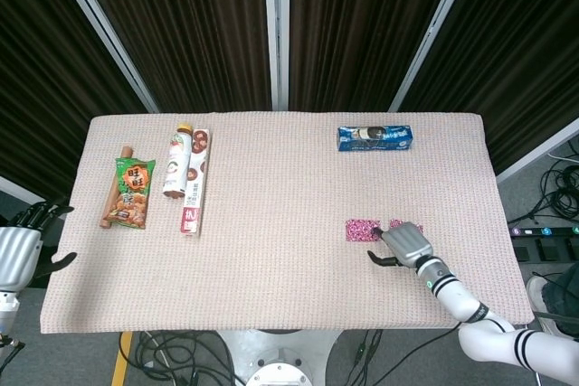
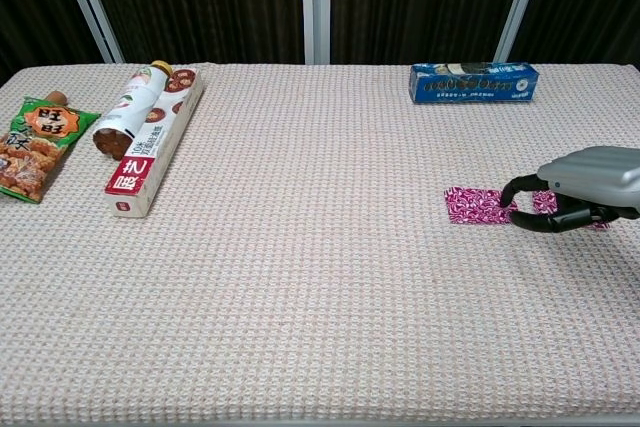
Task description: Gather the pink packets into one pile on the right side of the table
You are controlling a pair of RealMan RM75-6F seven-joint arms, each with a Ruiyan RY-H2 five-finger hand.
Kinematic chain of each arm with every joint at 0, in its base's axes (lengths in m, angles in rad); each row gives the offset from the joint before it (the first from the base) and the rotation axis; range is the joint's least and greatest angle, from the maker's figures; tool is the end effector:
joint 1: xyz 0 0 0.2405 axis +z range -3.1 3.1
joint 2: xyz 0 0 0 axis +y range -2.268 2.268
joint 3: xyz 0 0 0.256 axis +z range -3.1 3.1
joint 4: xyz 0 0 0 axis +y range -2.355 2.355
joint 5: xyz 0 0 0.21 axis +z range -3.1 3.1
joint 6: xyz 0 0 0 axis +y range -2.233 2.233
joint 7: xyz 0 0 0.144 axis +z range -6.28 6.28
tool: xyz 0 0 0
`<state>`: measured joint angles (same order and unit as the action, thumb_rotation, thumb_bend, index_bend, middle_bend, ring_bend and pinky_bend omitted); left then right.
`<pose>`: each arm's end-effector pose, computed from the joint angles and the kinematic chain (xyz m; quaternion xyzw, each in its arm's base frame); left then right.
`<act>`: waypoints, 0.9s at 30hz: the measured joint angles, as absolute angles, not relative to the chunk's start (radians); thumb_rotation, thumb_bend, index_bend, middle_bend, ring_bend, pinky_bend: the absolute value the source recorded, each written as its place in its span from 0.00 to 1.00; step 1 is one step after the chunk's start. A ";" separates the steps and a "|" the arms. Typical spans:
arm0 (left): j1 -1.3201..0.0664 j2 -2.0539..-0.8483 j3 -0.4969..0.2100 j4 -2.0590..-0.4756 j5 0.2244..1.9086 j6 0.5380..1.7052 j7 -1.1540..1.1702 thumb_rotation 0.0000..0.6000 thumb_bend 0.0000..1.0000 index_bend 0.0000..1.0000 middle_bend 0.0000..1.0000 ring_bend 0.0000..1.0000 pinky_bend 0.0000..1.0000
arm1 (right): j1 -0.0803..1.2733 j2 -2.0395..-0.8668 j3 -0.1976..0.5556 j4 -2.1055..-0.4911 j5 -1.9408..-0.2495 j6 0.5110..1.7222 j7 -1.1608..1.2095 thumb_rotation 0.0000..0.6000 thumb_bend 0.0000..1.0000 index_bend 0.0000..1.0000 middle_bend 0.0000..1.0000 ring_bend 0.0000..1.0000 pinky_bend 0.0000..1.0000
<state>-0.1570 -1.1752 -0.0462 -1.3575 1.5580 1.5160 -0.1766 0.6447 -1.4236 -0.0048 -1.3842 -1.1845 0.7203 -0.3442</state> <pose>-0.3313 0.2078 0.1678 -0.6179 -0.3402 -0.4212 0.5702 -0.2608 -0.3043 -0.0113 0.8234 -0.3713 0.1665 0.3956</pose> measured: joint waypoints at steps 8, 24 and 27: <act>-0.156 -1.175 -0.049 -1.344 1.552 1.514 -0.192 1.00 0.00 0.31 0.29 0.23 0.34 | 0.659 -1.443 -0.004 -1.381 -1.151 0.710 -0.369 0.03 0.35 0.21 1.00 1.00 0.99; -0.155 -1.178 -0.054 -1.312 1.539 1.507 -0.226 1.00 0.00 0.31 0.29 0.23 0.34 | 0.691 -1.485 0.003 -1.334 -1.086 0.693 -0.400 0.03 0.36 0.21 1.00 1.00 0.98; -0.155 -1.178 -0.056 -1.305 1.536 1.505 -0.231 1.00 0.00 0.31 0.29 0.23 0.34 | 0.702 -1.494 0.006 -1.314 -1.067 0.683 -0.408 0.03 0.36 0.21 1.00 1.00 0.99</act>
<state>-0.1555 -1.1779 -0.0558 -1.3054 1.5363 1.5047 -0.2309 0.7015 -1.4942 0.0065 -1.3136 -1.0673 0.6832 -0.4077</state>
